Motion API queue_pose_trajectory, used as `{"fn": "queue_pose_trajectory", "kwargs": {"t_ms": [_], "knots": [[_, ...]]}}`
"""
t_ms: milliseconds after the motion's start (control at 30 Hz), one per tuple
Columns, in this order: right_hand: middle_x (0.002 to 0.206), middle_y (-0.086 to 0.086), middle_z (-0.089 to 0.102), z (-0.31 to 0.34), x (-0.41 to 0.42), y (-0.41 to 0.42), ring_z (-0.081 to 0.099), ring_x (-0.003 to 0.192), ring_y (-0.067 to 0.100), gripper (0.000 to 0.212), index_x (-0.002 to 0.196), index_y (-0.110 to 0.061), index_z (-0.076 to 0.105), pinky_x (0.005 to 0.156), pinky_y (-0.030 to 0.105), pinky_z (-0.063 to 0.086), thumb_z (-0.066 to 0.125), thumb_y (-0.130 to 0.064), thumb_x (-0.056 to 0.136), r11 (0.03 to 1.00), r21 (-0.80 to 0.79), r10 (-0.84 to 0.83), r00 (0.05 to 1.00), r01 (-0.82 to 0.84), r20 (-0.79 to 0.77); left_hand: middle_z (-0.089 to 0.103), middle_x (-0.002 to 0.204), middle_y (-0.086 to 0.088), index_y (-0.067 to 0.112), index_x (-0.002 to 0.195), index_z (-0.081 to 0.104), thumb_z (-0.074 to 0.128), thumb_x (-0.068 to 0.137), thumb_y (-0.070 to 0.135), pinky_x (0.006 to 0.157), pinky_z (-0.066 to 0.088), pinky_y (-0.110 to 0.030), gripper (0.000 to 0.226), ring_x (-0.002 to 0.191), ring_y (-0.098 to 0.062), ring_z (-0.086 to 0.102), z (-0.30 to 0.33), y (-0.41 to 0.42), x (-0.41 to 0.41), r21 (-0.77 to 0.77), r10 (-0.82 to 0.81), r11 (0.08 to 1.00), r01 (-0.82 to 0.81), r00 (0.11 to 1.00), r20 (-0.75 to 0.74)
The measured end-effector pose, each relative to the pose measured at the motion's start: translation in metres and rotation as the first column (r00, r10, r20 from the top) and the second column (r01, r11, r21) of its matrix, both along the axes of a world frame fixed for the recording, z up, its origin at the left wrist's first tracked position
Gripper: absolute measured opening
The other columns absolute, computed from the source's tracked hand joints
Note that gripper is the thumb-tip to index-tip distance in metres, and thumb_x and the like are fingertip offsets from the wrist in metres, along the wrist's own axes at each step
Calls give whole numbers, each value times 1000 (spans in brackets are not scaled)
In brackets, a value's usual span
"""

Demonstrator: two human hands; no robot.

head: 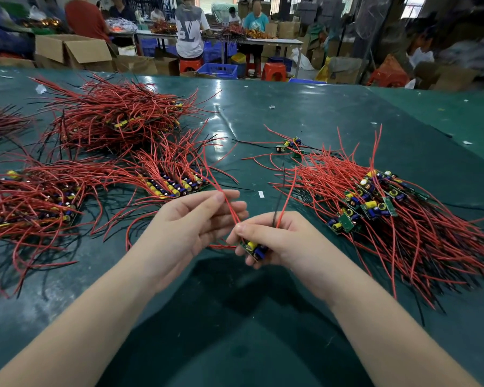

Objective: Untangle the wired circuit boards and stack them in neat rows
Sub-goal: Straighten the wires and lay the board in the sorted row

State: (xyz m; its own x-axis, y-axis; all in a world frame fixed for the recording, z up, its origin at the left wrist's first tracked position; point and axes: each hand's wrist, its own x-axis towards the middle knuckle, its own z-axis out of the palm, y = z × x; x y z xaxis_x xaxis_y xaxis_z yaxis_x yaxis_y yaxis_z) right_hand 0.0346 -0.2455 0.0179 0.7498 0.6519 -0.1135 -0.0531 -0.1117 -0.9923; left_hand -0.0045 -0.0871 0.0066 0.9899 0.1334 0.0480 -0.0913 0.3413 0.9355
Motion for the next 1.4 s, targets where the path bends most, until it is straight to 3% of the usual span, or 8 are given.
{"fn": "queue_pose_trajectory", "kwargs": {"t_ms": [167, 300, 467, 600, 733, 933, 1133, 1400], "knots": [[59, -2, 65, -4, -1, 2, 56, 50, 8, 29, 68, -18, 73, 52, 16, 47, 60, -13, 93, 999, -39, -28, 996, 31, 82, 75, 92, -12, 6, 96, 70, 58, 79, 20, 66, 55, -20, 25, 84, -19, 73, 0, -1, -2, 63, 23, 998, -22, 1000, -14], [56, -3, 65, -10, 0, 5, 56, 50, 7, 26, 69, -15, 72, 52, 18, 48, 62, -12, 92, 992, -94, -69, 983, 86, 170, 76, 86, -11, 4, 95, 67, 50, 92, 8, 63, 55, -19, 18, 74, -13, 73, 1, -3, -4, 125, 49, 991, -44, 998, -34], [59, 0, 67, -16, 2, 4, 56, 52, 9, 20, 72, -13, 74, 56, 29, 50, 64, -18, 89, 976, -171, -87, 958, 137, 272, 75, 84, -11, 2, 99, 64, 48, 94, 0, 62, 56, -21, 18, 72, -16, 73, 3, -6, -4, 84, 88, 993, -85, 995, -42], [66, 11, 66, -21, -1, 5, 53, 57, 25, 17, 78, -14, 72, 59, 38, 50, 63, -26, 85, 936, -273, -44, 842, 223, 537, 75, 78, -9, 5, 100, 64, 48, 96, 0, 65, 59, -25, 17, 71, -19, 73, 1, -5, -1, 137, 242, 962, -237, 970, -22], [70, -2, 67, -21, -5, 5, 59, 65, 14, 15, 77, -20, 73, 65, 34, 51, 64, -30, 83, 907, -296, -33, 750, 301, 660, 73, 76, -10, 4, 94, 63, 45, 99, 4, 63, 58, -23, 19, 70, -19, 73, 4, 3, 2, 78, 361, 930, -358, 933, -18], [71, -2, 68, -20, -5, 5, 59, 67, 16, 15, 78, -20, 73, 65, 34, 52, 63, -30, 83, 903, -289, -37, 727, 318, 685, 73, 78, -8, 2, 94, 63, 41, 101, 6, 64, 57, -22, 24, 73, -16, 72, 4, 9, 5, -43, 319, 946, -321, 947, -41], [65, 2, 69, -19, 1, 4, 61, 61, 24, 13, 75, -27, 75, 58, 34, 53, 64, -26, 82, 934, -230, -118, 846, 272, 520, 74, 76, -1, 7, 91, 65, 43, 101, 16, 60, 56, -20, 25, 70, -10, 72, 9, 12, 9, -268, 241, 924, -271, 960, -141], [66, 0, 65, -23, 1, 3, 52, 57, 16, 15, 77, -20, 72, 52, 30, 45, 63, -30, 83, 893, -273, -105, 757, 357, 645, 75, 85, -4, 5, 97, 66, 43, 101, 12, 65, 57, -22, 25, 80, -13, 73, 4, 17, 8, -179, 268, 943, -282, 958, -98]]}}
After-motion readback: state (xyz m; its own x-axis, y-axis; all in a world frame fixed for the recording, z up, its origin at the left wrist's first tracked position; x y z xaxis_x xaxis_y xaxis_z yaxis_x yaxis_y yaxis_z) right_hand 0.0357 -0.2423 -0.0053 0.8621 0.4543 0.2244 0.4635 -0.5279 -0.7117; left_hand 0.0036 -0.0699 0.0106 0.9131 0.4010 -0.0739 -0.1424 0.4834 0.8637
